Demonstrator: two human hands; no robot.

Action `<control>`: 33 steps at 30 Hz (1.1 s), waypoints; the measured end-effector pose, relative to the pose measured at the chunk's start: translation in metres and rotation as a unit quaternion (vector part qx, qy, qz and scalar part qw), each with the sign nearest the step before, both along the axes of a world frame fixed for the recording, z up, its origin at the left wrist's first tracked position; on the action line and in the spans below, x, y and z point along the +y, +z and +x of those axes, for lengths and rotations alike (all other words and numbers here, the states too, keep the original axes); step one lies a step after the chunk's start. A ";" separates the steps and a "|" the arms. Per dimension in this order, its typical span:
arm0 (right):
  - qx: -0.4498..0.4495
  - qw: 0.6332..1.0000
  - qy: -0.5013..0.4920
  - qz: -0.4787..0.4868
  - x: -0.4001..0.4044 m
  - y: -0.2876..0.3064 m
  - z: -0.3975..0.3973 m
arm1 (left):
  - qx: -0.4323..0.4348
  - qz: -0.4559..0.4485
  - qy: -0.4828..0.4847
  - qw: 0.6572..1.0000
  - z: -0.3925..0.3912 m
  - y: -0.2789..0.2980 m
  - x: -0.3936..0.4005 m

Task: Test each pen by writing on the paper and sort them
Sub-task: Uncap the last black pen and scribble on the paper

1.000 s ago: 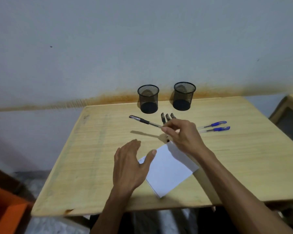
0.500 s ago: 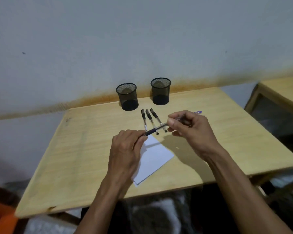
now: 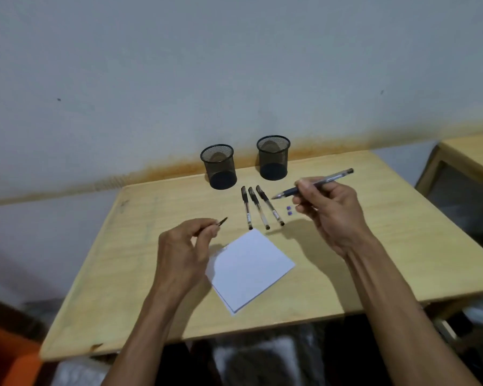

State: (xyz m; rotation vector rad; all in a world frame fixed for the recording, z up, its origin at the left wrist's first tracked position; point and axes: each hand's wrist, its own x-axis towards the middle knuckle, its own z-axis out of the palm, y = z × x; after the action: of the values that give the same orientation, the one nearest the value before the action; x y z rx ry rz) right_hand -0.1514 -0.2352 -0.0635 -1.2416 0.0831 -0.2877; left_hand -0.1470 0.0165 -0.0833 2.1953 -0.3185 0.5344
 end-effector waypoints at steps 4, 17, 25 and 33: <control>0.019 0.997 -0.024 -0.065 -0.010 -0.002 0.008 | 0.090 0.010 0.072 0.993 0.017 -0.010 0.039; 0.078 0.993 -0.007 -0.087 0.034 -0.028 -0.001 | 0.186 0.093 0.094 0.974 0.074 -0.045 0.040; 0.092 0.995 0.004 -0.046 0.039 -0.039 -0.002 | 0.091 -0.024 0.096 0.991 0.041 -0.047 0.034; 0.065 0.979 0.075 -0.176 0.075 -0.055 0.015 | 0.088 0.104 -0.076 0.988 0.011 -0.069 0.024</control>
State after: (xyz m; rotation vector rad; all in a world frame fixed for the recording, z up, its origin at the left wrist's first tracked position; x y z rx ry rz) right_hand -0.1365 -0.1603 -0.1181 -1.6094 0.0523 -0.0907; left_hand -0.1357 0.0401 -0.1519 2.3750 -0.4592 0.2288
